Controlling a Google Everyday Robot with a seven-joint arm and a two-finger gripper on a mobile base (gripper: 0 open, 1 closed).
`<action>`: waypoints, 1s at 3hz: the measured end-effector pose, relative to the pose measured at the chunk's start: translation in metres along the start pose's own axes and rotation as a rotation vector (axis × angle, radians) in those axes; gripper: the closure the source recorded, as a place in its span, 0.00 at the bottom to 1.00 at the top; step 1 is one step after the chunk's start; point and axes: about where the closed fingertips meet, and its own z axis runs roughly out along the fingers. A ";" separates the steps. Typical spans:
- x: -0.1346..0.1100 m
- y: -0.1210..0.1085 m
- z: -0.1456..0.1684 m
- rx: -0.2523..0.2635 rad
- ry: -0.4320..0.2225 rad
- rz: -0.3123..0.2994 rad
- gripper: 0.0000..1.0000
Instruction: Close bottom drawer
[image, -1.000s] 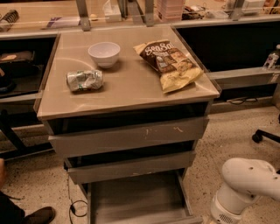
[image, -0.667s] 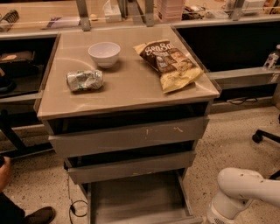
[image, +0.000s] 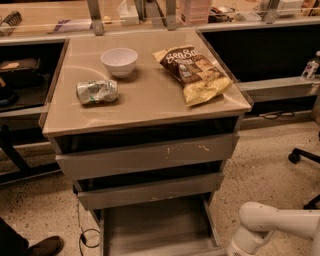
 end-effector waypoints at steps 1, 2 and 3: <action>0.001 0.000 0.011 -0.021 0.001 0.006 1.00; 0.002 -0.003 0.019 -0.042 -0.027 -0.004 1.00; -0.006 -0.036 0.038 -0.038 -0.071 0.011 1.00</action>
Offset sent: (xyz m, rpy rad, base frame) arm -0.0042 0.0038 -0.0279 0.0968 0.0111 -0.0172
